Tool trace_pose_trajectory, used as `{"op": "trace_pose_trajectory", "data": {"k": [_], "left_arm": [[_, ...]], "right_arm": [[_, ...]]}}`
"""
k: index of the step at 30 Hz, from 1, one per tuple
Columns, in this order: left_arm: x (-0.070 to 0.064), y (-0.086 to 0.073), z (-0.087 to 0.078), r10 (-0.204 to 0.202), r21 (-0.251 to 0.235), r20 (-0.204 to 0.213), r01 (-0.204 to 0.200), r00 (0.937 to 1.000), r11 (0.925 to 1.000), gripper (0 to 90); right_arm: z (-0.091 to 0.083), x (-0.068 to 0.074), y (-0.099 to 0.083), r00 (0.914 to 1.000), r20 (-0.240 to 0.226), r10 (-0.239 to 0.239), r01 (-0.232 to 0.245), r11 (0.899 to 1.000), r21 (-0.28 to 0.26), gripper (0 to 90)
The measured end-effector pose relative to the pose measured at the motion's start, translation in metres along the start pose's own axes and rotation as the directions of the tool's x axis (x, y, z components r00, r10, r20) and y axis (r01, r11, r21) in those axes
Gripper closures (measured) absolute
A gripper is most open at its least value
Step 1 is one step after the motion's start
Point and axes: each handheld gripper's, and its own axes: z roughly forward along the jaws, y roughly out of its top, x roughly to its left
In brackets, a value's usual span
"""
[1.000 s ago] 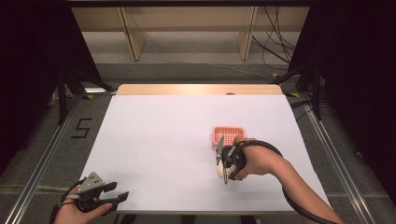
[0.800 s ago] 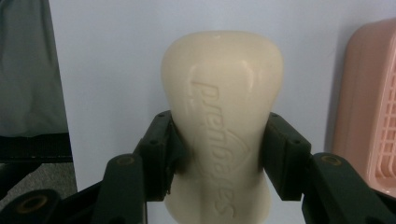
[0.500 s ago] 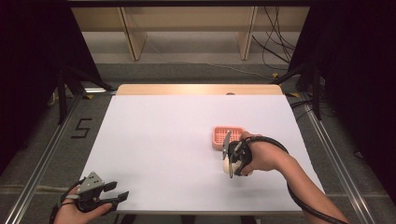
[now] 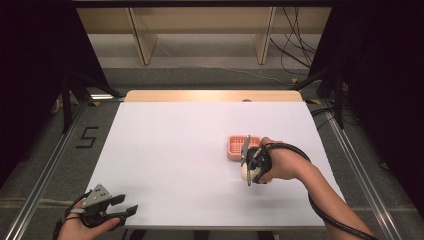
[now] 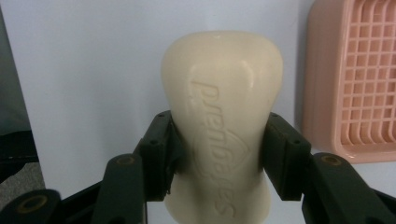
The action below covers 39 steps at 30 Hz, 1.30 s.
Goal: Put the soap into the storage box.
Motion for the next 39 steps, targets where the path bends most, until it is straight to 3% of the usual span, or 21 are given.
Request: {"op": "trace_pose_trajectory", "data": {"k": [5, 6, 8, 9, 11, 12, 13, 14, 15, 16, 19, 22, 24, 25, 26, 28, 29, 31, 35, 36, 39], "left_arm": [[0.000, 0.000, 0.000, 0.000, 0.003, -0.001, 0.000, 1.0000, 1.0000, 37.2], [0.000, 0.000, 0.000, 0.000, -0.001, 0.001, 0.000, 1.0000, 1.0000, 37.2], [0.000, 0.000, 0.000, -0.001, -0.001, 0.001, 0.001, 1.0000, 1.0000, 37.2], [0.000, 0.000, 0.000, 0.001, -0.002, 0.000, -0.001, 1.0000, 1.0000, 37.2], [0.001, 0.000, -0.001, 0.009, 0.013, -0.012, -0.009, 0.9999, 0.9999, 37.2], [0.001, 0.000, 0.000, 0.008, 0.009, -0.013, -0.008, 0.9999, 0.9999, 37.2], [0.000, 0.000, 0.000, 0.002, 0.000, -0.001, -0.002, 1.0000, 1.0000, 37.3], [0.000, 0.000, 0.000, -0.001, -0.006, 0.001, 0.001, 1.0000, 1.0000, 37.3], [0.000, 0.000, -0.001, -0.001, 0.000, 0.000, 0.001, 1.0000, 1.0000, 37.3], [0.000, 0.001, -0.001, 0.007, 0.010, -0.003, -0.007, 1.0000, 0.9999, 37.3], [0.000, 0.001, -0.001, 0.006, 0.008, -0.003, -0.006, 1.0000, 0.9999, 37.3], [0.000, 0.000, -0.001, 0.006, 0.007, -0.003, -0.006, 1.0000, 1.0000, 37.3], [0.000, 0.001, -0.001, 0.006, 0.007, -0.003, -0.006, 1.0000, 1.0000, 37.4], [0.000, 0.001, -0.001, 0.007, 0.007, -0.004, -0.007, 1.0000, 0.9999, 37.4], [0.000, 0.001, -0.001, 0.007, 0.007, -0.003, -0.007, 1.0000, 1.0000, 37.4], [0.000, 0.001, -0.001, 0.008, 0.009, -0.003, -0.008, 1.0000, 0.9999, 37.4], [0.000, 0.001, -0.001, 0.007, 0.007, -0.003, -0.007, 1.0000, 0.9999, 37.4], [0.000, 0.001, -0.001, 0.007, 0.007, -0.003, -0.007, 1.0000, 1.0000, 37.4], [0.000, 0.001, -0.001, 0.007, 0.007, -0.003, -0.007, 1.0000, 1.0000, 37.4], [0.000, 0.001, -0.002, 0.007, 0.007, -0.003, -0.007, 1.0000, 0.9999, 37.4], [0.000, 0.001, -0.001, 0.008, 0.008, -0.003, -0.008, 1.0000, 0.9999, 37.4]], "right_arm": [[0.002, -0.003, -0.001, 0.9998, 0.012, -0.013, 0.013, 1.000, -0.011, 50.5], [0.004, -0.008, -0.001, 0.9960, 0.020, -0.087, 0.088, 0.995, -0.043, 50.5], [0.001, -0.004, 0.000, 0.9999, 0.009, 0.007, -0.007, 1.000, -0.009, 50.5], [0.001, -0.004, 0.000, 0.9999, 0.009, 0.007, -0.007, 1.000, -0.009, 50.5], [0.002, -0.009, 0.000, 0.9989, 0.019, -0.044, 0.044, 0.998, -0.038, 50.5], [-0.001, -0.005, 0.000, 0.9996, 0.020, 0.022, -0.022, 1.000, -0.011, 50.5], [0.000, -0.008, 0.001, 0.9997, 0.022, -0.009, 0.010, 0.999, -0.033, 50.5], [0.000, -0.008, 0.001, 0.9997, 0.022, -0.009, 0.010, 0.999, -0.033, 50.5], [-0.001, -0.007, 0.001, 0.9994, 0.029, 0.020, -0.019, 1.000, -0.017, 50.5], [0.000, -0.011, 0.001, 0.9983, 0.047, -0.035, 0.036, 0.999, -0.033, 50.5], [-0.002, -0.009, 0.001, 0.9990, 0.044, 0.006, -0.005, 1.000, -0.024, 50.5], [-0.001, -0.014, 0.001, 0.9975, 0.064, -0.030, 0.033, 0.999, -0.039, 50.5], [-0.003, -0.011, 0.002, 0.9980, 0.061, 0.017, -0.016, 1.000, -0.020, 50.5], [-0.002, -0.012, 0.002, 0.9977, 0.066, 0.012, -0.011, 1.000, -0.021, 50.5], [-0.002, -0.014, 0.002, 0.9972, 0.070, -0.024, 0.026, 0.999, -0.031, 50.5], [-0.002, -0.016, 0.002, 0.9972, 0.073, -0.015, 0.017, 0.999, -0.030, 50.5], [-0.002, -0.017, 0.002, 0.9964, 0.078, -0.032, 0.035, 0.999, -0.033, 50.5], [-0.003, -0.016, 0.002, 0.9970, 0.077, 0.001, 0.002, 0.999, -0.035, 50.5], [-0.004, -0.019, 0.003, 0.9965, 0.084, 0.000, 0.002, 1.000, -0.023, 50.5], [-0.003, -0.021, 0.003, 0.9950, 0.095, -0.030, 0.034, 0.999, -0.042, 50.5], [-0.005, -0.020, 0.003, 0.9956, 0.090, 0.028, -0.026, 0.999, -0.024, 50.5]]}}
